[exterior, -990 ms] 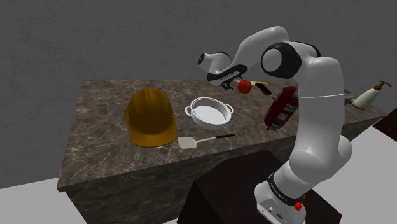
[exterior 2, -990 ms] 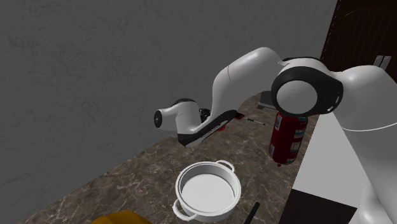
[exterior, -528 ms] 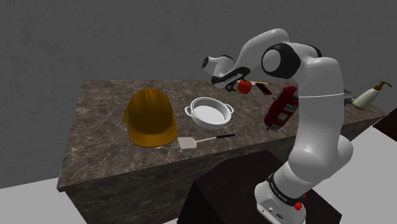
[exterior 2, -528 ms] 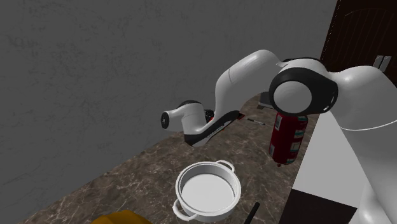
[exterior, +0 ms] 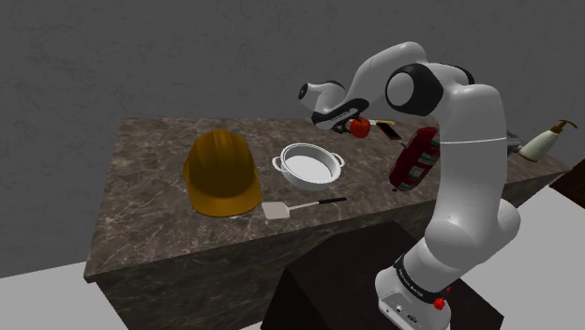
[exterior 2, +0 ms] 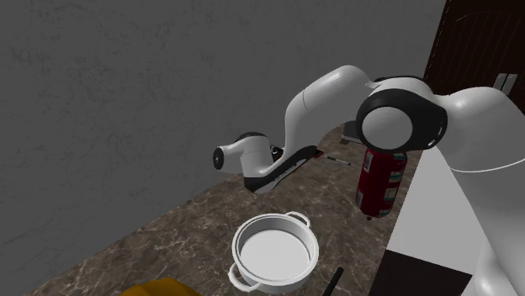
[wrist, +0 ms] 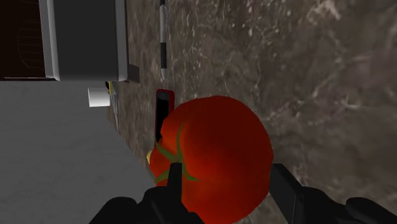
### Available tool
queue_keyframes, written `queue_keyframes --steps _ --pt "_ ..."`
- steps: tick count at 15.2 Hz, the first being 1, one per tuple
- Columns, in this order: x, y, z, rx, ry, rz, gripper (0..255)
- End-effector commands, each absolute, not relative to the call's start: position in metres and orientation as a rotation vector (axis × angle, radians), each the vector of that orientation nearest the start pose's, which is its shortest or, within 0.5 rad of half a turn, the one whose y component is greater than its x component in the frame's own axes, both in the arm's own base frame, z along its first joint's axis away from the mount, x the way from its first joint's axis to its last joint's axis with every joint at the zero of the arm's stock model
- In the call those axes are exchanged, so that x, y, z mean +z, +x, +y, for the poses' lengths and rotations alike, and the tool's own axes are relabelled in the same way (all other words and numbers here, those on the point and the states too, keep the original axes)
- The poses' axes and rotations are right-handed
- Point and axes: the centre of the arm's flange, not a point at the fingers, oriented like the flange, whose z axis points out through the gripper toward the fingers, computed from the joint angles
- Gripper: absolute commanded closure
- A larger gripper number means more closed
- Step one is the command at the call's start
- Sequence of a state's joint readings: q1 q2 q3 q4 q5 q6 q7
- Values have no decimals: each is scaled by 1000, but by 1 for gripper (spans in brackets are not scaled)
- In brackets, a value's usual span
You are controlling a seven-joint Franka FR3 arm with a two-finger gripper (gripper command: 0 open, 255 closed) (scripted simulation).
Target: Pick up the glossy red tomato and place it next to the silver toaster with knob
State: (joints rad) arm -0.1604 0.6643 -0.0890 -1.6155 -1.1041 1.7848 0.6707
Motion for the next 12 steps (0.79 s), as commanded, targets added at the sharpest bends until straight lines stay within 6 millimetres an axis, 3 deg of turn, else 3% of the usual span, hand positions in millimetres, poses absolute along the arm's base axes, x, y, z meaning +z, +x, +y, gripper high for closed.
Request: queue_keyframes --steps 1,8,12 --pt "247 625 -231 -247 1986 -357 255" --pt "247 625 -231 -247 1986 -357 255" --pt "268 625 -231 -247 1986 -357 255"
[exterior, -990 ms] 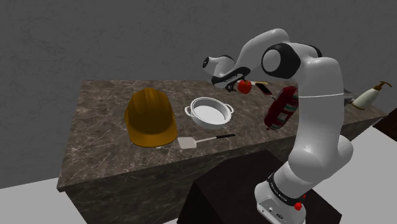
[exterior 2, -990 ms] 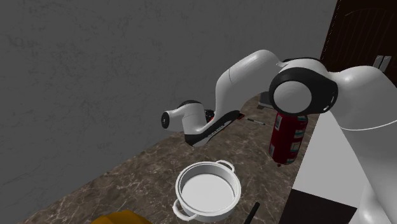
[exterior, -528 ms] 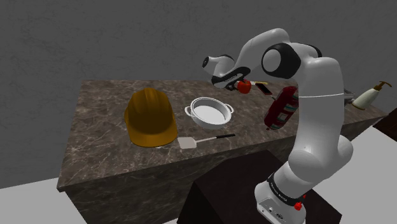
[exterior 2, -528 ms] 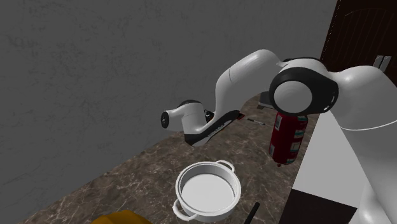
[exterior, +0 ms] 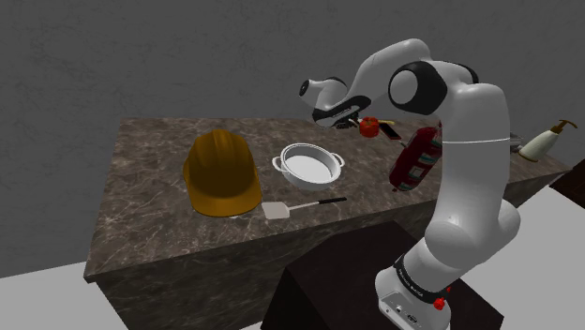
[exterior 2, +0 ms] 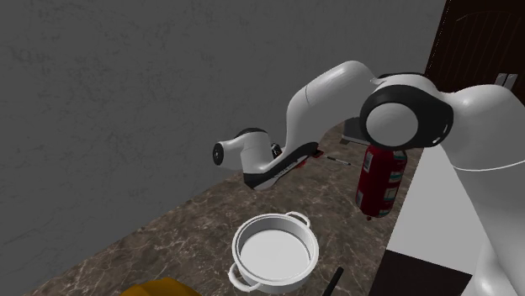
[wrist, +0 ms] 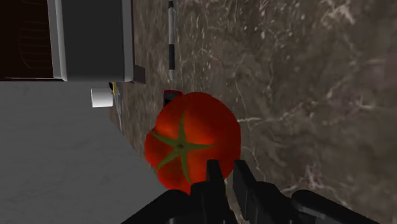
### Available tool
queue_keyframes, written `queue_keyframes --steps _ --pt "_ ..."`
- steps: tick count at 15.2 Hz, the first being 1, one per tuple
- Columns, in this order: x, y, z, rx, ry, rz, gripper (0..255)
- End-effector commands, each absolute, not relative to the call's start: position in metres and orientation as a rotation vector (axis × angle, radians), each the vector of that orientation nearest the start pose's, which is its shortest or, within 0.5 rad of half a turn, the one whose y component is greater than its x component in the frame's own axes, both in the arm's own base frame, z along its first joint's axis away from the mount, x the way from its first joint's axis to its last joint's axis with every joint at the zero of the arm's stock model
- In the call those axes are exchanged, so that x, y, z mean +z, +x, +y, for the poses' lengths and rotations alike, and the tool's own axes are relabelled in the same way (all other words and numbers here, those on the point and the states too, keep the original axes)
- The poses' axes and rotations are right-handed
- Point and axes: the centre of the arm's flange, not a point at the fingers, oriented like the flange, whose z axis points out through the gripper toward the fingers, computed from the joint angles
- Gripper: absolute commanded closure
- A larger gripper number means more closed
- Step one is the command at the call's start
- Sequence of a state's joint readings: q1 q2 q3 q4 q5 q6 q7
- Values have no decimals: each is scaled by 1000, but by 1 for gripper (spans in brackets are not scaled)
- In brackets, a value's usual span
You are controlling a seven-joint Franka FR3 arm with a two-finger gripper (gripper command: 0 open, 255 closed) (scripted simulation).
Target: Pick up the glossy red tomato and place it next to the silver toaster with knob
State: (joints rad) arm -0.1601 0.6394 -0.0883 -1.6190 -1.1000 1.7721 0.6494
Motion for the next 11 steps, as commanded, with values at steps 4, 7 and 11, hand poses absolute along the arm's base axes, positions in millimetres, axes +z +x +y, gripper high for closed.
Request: queue_keyframes --steps 4,7,11 --pt "278 627 -231 -247 1986 -357 255" --pt "271 601 -249 -187 1995 -271 0" --pt "259 576 -276 -129 2001 -190 0"
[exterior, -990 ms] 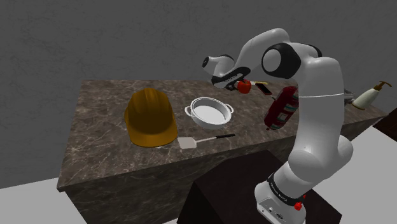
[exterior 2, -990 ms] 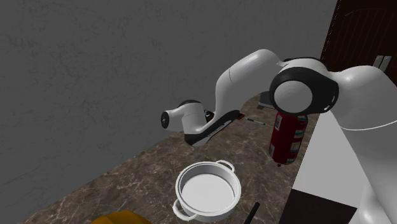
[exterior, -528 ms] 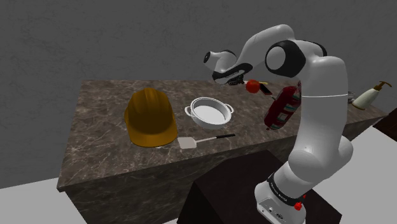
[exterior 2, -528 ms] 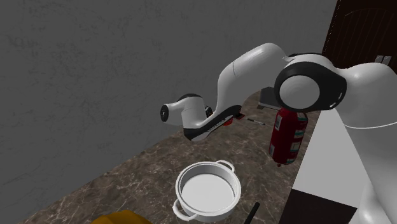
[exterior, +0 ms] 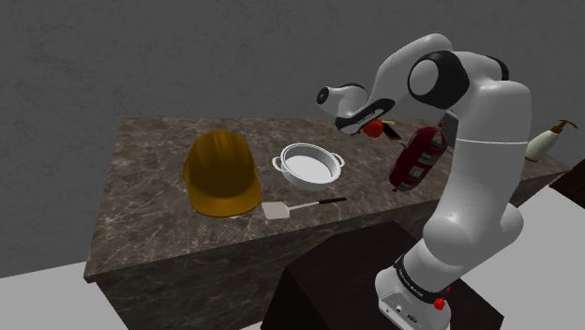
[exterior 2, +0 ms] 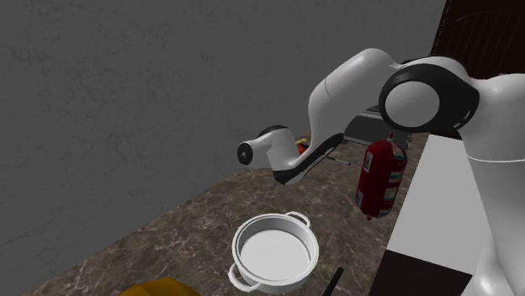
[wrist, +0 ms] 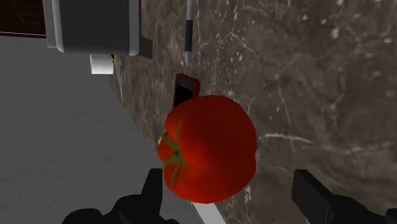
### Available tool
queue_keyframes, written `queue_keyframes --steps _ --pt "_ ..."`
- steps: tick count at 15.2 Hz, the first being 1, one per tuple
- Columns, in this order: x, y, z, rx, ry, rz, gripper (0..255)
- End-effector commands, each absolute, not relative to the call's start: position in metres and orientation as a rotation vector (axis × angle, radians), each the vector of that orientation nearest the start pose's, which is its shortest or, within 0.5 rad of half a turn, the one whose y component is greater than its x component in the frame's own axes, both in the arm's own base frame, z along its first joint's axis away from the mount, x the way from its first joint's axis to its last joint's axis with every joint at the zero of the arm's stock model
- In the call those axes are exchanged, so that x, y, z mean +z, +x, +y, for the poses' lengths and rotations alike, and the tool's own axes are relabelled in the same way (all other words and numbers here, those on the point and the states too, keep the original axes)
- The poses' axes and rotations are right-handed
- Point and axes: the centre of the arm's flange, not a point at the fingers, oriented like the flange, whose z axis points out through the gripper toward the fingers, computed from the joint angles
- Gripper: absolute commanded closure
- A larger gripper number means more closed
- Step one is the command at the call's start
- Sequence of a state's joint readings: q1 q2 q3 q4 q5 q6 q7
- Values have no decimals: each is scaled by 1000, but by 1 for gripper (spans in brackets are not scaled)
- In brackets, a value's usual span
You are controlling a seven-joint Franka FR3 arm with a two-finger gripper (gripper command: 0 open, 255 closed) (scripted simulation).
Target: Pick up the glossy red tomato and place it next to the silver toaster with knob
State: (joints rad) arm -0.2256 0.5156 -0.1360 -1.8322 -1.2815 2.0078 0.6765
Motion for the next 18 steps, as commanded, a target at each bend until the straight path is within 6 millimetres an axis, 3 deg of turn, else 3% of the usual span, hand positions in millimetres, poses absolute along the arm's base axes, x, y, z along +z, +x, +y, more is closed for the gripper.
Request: queue_keyframes --steps 1,6,14,15,18 --pt "257 575 -281 -129 2001 -190 0" --pt "247 571 -303 -129 2001 -190 0" --pt "247 571 -303 -129 2001 -190 0" --pt "247 571 -303 -129 2001 -190 255" --pt "247 571 -303 -129 2001 -190 255"
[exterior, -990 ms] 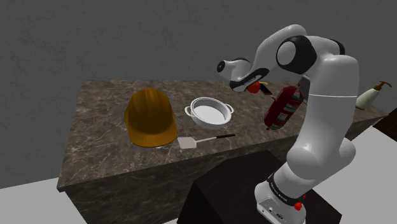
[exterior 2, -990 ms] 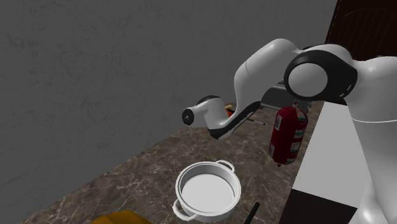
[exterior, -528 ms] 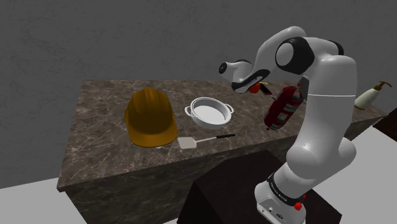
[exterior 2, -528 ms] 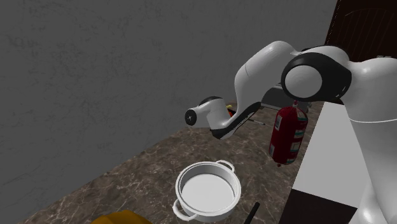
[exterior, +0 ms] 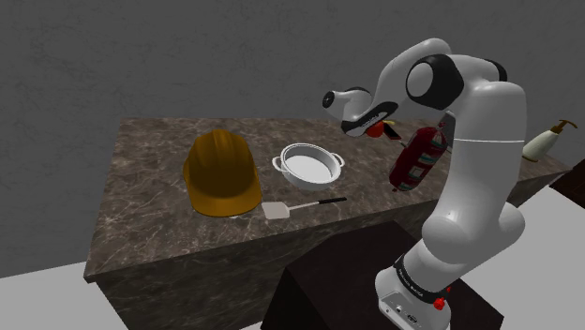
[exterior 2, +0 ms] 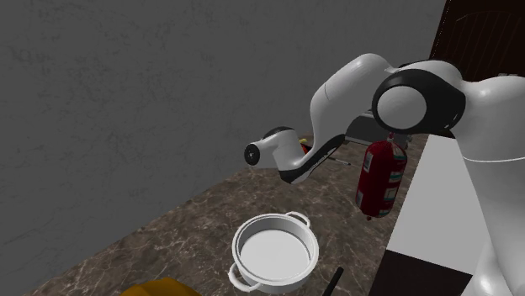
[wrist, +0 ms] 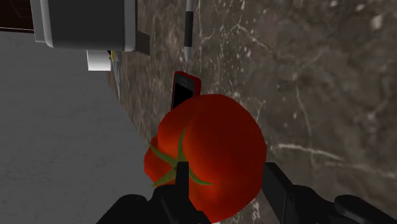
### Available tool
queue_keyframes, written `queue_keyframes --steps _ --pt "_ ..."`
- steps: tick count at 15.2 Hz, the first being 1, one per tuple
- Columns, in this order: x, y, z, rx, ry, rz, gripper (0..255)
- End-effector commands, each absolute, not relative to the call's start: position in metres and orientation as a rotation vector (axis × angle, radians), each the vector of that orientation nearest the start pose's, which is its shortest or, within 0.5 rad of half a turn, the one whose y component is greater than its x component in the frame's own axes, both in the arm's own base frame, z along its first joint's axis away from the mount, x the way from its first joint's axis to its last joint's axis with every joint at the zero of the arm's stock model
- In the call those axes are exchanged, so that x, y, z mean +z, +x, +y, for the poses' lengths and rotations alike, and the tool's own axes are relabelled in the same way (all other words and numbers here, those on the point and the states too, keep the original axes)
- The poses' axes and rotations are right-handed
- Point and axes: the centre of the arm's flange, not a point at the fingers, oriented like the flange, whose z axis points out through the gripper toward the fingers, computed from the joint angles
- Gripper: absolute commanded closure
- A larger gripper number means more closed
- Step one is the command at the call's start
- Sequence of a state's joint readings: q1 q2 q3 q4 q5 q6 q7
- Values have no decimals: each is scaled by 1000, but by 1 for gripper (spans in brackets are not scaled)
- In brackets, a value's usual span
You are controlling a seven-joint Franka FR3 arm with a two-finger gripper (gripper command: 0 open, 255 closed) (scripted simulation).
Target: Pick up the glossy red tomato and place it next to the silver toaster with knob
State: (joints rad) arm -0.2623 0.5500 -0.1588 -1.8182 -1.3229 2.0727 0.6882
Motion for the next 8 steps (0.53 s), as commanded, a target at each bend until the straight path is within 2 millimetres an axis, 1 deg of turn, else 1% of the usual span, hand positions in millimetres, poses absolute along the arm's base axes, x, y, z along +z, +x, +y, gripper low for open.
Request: queue_keyframes --steps 1,6,8 --pt "247 571 -302 -129 2001 -189 255" --pt "247 571 -303 -129 2001 -190 255" --pt "257 571 -303 -129 2001 -190 255"
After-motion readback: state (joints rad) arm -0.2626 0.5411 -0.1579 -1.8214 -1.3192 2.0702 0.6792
